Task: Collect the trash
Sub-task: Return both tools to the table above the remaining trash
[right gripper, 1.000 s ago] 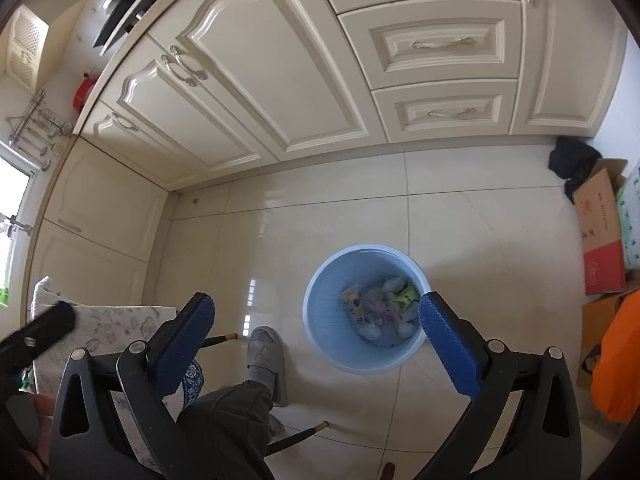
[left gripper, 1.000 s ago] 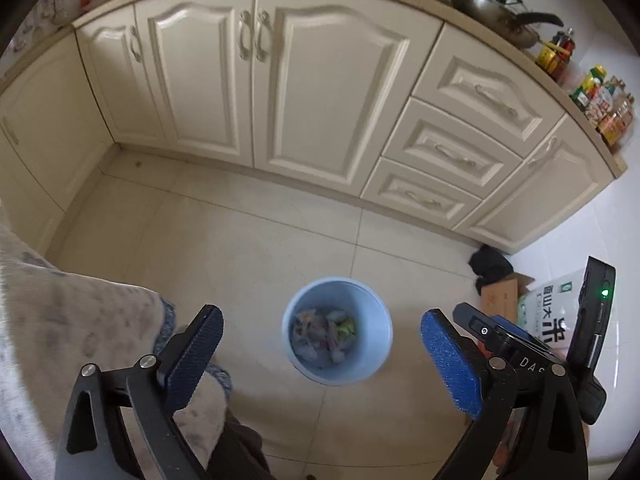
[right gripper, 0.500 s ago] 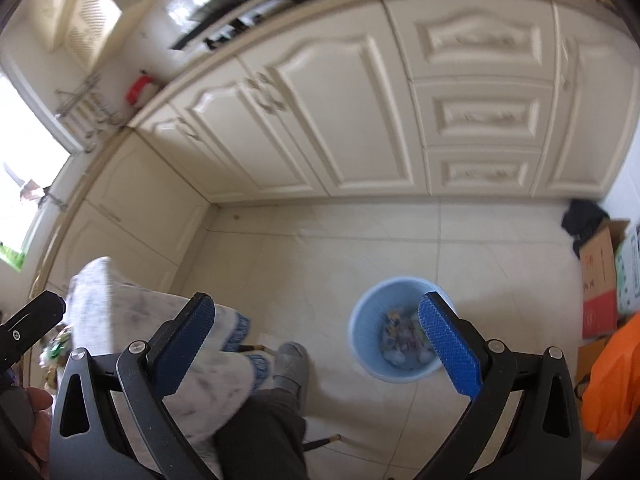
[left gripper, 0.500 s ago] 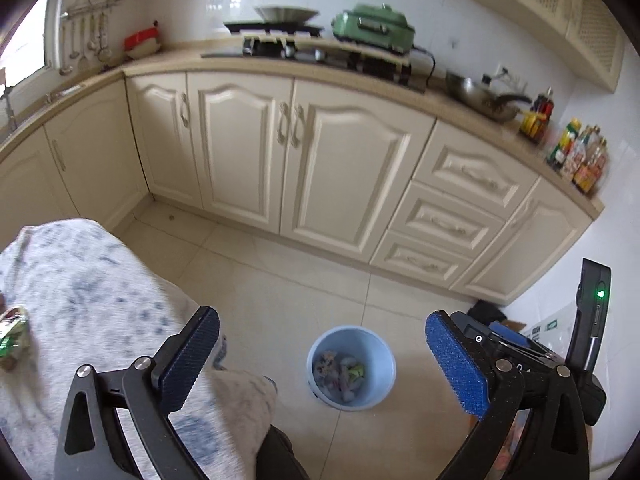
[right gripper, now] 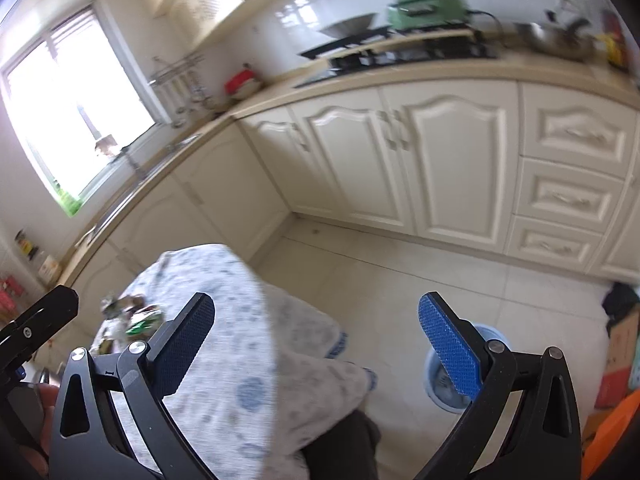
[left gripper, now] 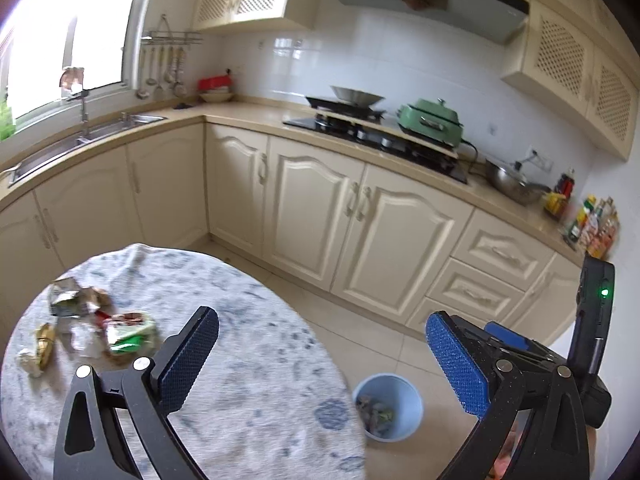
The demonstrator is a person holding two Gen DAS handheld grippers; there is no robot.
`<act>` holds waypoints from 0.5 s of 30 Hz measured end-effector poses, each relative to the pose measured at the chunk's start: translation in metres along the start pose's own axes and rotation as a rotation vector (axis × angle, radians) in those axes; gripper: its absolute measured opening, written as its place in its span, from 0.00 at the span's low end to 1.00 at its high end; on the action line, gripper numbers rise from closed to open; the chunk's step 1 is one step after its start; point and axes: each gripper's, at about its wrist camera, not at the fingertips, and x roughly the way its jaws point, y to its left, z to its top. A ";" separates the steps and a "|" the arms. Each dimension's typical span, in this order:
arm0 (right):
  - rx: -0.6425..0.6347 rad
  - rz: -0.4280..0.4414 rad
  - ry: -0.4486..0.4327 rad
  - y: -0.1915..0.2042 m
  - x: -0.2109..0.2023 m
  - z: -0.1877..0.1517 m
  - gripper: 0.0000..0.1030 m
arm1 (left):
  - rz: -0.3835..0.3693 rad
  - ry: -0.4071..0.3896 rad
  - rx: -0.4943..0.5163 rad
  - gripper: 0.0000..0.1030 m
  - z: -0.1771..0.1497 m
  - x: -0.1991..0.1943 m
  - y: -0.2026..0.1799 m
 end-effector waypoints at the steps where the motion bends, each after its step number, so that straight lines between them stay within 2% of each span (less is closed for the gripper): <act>1: -0.012 0.009 -0.002 0.007 -0.001 0.000 1.00 | 0.011 -0.011 -0.010 0.99 -0.003 -0.011 0.007; 7: -0.089 0.071 -0.009 0.062 -0.002 0.004 1.00 | 0.076 -0.066 -0.064 0.99 -0.016 -0.064 0.036; 15: -0.226 0.146 -0.015 0.138 -0.004 -0.005 1.00 | 0.220 -0.143 -0.071 0.99 -0.038 -0.126 0.054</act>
